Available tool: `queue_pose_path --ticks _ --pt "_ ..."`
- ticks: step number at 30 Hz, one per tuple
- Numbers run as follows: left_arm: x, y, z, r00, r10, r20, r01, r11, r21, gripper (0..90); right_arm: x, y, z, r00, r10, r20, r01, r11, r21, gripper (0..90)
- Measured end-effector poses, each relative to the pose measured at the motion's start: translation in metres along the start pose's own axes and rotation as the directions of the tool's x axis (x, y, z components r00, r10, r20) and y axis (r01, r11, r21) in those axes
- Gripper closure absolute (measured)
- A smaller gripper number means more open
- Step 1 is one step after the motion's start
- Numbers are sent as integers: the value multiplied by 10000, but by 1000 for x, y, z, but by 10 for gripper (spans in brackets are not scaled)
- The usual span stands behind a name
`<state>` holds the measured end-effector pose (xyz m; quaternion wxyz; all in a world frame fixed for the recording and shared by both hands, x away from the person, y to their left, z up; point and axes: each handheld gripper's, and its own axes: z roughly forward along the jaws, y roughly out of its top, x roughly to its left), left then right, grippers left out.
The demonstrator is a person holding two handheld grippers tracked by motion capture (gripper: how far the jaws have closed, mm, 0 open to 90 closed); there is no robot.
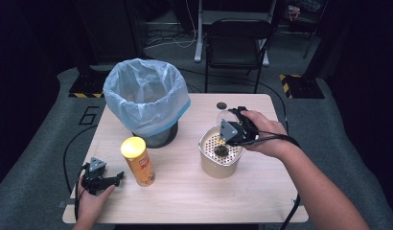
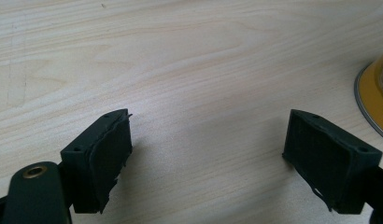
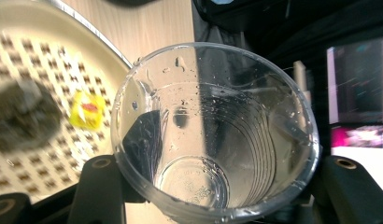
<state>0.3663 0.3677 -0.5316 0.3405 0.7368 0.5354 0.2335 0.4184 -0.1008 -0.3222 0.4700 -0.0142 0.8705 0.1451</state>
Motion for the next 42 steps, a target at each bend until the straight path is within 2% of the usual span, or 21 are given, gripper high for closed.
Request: queue_pose_path --ticks 1,2,5,6,9,10,11,13,17,19,21,22,27,28,30,31,36,37,38,41,42 --pt "0 0 0 10000 5 -14 -5 10000 -1 149 -3 -1 0 9997 204 -146 -205 9998 -79 405" --pt "0 0 0 10000 -43 7 43 10000 -10 149 -6 -2 -1 9954 837 -467 -847 9962 -213 405" --pt "0 0 0 10000 40 -45 -40 10000 -20 150 -9 -3 -1 9877 1364 -767 -1389 9899 -280 405" --pt "0 0 0 10000 22 -48 -22 10000 -26 152 -15 -3 0 9748 1809 -1304 -1880 9811 -447 405" --pt "0 0 0 10000 23 -51 -23 10000 -26 152 -20 -5 1 9475 2597 -1868 -2743 9600 -563 404" --pt "0 0 0 10000 24 -53 -24 10000 -27 151 -21 -5 2 9399 2777 -1985 -2943 9539 -586 403" --pt "0 0 0 10000 24 -53 -24 10000 -27 152 -21 -5 2 9399 2777 -1985 -2943 9539 -586 403" --pt "0 0 0 10000 23 -50 -23 10000 -24 152 -26 -6 3 9018 3466 -2583 -3711 9271 -516 404" --pt "0 0 0 10000 7 -41 -7 10000 -31 152 -33 -6 6 8512 4123 -3247 -4508 8912 -499 403" --pt "0 0 0 10000 -25 -51 25 10000 -32 153 -38 -5 6 8106 4585 -3642 -5095 8588 -529 403" --pt "0 0 0 10000 -52 -71 51 10000 -20 153 -45 -4 6 7843 4847 -3872 -5459 8357 -597 403" --pt "-1 0 0 9999 -151 -58 151 9999 -49 155 -49 -2 6 7659 5051 -3978 -5727 8172 -648 403" --pt "-1 0 0 9998 -161 -80 160 9998 -76 156 -68 6 7 6976 5634 -4427 -6540 7531 -721 403" --pt "-1 0 0 9999 -151 -83 150 9999 -70 156 -71 9 6 6880 5729 -4454 -6664 7417 -754 402" --pt "-1 0 0 9999 -131 -81 130 9999 -39 155 -77 14 7 6780 5797 -4519 -6783 7304 -807 403" --pt "-1 0 0 9999 -134 -97 134 9999 -84 155 -80 17 7 6640 5899 -4595 -6910 7189 -757 403" --pt "-1 0 0 9999 -79 -124 78 9999 -76 155 -98 33 8 6415 6079 -4679 -7145 6954 -762 403" --pt "-1 0 0 9999 -95 -89 95 10000 0 155 -100 36 9 6412 6063 -4703 -7147 6950 -785 403" --pt "-1 0 0 9999 -118 -105 118 9999 -54 155 -104 40 9 6316 6105 -4780 -7226 6869 -774 402" --pt "-1 0 0 9999 -107 -117 107 9999 -38 155 -113 50 11 6271 6144 -4789 -7304 6774 -873 401" --pt "-1 0 0 9999 -66 -145 66 10000 -36 155 -116 55 12 6166 6200 -4853 -7387 6688 -842 401"
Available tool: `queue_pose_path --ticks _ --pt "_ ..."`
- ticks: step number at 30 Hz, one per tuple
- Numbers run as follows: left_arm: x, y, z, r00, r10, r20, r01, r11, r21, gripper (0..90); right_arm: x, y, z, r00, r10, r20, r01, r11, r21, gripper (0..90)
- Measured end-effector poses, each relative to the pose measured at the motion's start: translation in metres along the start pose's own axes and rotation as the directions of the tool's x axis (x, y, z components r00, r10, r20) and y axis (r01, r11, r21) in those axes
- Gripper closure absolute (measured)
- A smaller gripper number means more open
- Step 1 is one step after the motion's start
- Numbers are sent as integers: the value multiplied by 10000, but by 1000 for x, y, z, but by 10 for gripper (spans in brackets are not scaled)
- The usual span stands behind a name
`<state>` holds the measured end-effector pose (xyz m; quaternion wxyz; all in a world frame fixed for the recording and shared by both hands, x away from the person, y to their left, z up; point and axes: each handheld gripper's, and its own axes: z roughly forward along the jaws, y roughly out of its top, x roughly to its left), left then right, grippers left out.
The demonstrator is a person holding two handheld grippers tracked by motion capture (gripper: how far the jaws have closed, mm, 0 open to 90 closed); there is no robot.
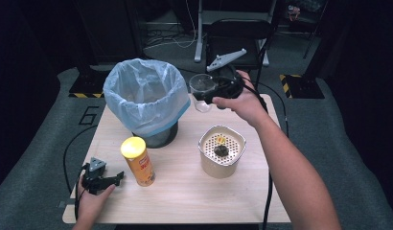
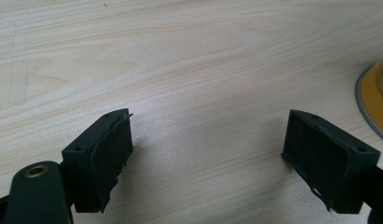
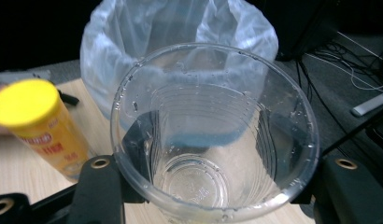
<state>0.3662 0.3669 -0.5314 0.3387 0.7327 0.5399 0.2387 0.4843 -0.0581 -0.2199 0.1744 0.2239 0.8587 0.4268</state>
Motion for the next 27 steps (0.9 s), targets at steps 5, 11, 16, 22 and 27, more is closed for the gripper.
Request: queue_pose_path --ticks 5,11,16,22,27 --pt "1 1 -1 10000 76 55 -76 9999 141 156 3 21 7 9999 -106 -60 106 9999 -64 402" --pt "0 1 -1 10000 45 65 -47 9998 171 156 7 43 13 9999 39 -148 -45 9992 -396 402" --pt "0 1 -1 10000 23 58 -24 9998 173 156 11 57 23 9999 -43 -100 37 9982 -599 401" --pt "0 1 -1 10000 25 49 -26 9999 169 156 12 66 36 9996 267 -60 -271 9969 -742 397" --pt "0 1 -1 10000 20 39 -21 9999 165 155 11 73 45 9990 440 -77 -446 9947 -926 393"
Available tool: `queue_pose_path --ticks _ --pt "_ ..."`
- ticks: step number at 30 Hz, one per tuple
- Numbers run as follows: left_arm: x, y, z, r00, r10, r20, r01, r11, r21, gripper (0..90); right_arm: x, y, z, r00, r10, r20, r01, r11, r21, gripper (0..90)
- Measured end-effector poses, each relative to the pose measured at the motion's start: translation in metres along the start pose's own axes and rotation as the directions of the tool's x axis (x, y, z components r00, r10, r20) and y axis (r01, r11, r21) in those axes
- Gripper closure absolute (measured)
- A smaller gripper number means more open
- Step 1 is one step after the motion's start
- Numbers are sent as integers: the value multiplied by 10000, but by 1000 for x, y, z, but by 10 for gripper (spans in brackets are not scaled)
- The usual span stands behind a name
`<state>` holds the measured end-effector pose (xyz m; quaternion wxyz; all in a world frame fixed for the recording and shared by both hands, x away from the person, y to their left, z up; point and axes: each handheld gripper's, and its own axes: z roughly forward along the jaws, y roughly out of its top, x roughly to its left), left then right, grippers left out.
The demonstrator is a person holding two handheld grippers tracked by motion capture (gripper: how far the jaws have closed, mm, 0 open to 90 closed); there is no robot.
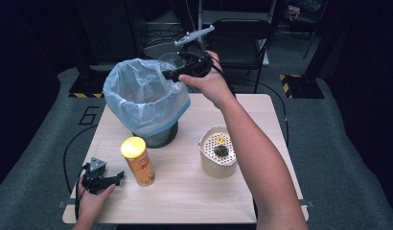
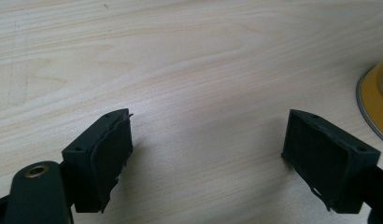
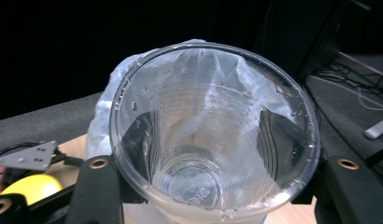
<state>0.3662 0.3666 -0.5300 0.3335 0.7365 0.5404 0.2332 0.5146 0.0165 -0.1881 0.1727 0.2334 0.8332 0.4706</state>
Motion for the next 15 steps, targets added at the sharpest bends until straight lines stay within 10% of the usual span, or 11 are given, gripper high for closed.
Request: queue_pose_path --ticks 15 --pt "-2 0 0 10000 -46 74 46 10000 -17 156 5 15 45 9994 85 344 -92 9997 210 373"
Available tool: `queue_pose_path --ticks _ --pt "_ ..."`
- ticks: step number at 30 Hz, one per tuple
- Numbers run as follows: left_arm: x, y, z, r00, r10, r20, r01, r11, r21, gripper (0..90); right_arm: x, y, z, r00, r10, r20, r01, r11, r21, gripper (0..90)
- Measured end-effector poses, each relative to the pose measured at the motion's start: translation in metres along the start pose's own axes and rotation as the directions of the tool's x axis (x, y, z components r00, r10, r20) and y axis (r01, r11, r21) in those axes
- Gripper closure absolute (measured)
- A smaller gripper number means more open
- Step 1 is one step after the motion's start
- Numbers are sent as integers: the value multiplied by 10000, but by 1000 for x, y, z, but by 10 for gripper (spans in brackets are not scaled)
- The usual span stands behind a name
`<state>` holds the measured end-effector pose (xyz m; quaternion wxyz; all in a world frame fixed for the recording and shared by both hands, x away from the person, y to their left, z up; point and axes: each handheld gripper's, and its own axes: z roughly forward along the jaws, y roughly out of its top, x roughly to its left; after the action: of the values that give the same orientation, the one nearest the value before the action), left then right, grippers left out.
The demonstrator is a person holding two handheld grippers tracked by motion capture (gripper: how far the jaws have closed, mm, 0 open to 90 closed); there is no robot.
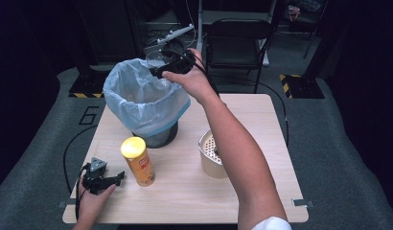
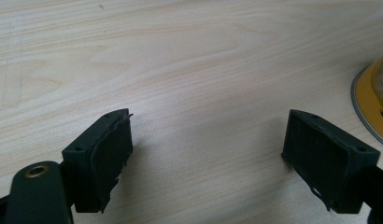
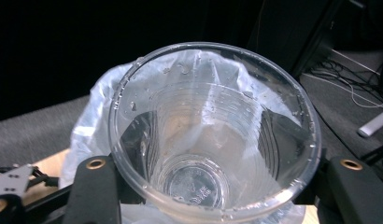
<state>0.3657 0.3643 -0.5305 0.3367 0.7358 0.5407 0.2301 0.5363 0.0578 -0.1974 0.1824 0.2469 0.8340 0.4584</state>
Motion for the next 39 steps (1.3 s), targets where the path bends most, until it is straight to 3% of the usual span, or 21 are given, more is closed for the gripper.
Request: queue_pose_path --ticks 7,11,14,15,19,27,32,33,39 --pt "-1 -1 -1 9999 105 33 -105 9999 -5 156 9 -2 22 9998 -189 113 185 9993 325 343" --pt "-2 -1 -2 9999 105 45 -105 9999 14 156 11 -3 31 9997 -55 251 45 9993 374 330" --pt "-2 -1 -2 10000 65 34 -65 10000 36 155 11 -6 37 9994 96 324 -105 9996 260 254" --pt "-2 -1 -2 10000 69 51 -70 9999 94 155 13 -8 40 9981 305 542 -315 9993 178 166" --pt "-2 -1 -1 10000 82 -9 -82 10000 -26 155 12 -14 42 9981 316 523 -315 9995 -43 145" --pt "-2 0 -1 10000 55 36 -55 10000 52 156 9 -18 26 9991 311 270 -307 9994 -148 155" --pt "-2 -1 0 9999 -128 15 128 9997 -221 157 6 -27 5 9999 -88 138 91 9997 -238 211" --pt "-1 0 -1 9999 -125 88 126 9999 -26 157 6 -29 1 9998 -141 125 144 9995 -264 228" --pt "0 -1 -3 9999 -96 58 96 9999 -42 204 3 -43 -26 9997 -199 137 204 9991 -361 259"
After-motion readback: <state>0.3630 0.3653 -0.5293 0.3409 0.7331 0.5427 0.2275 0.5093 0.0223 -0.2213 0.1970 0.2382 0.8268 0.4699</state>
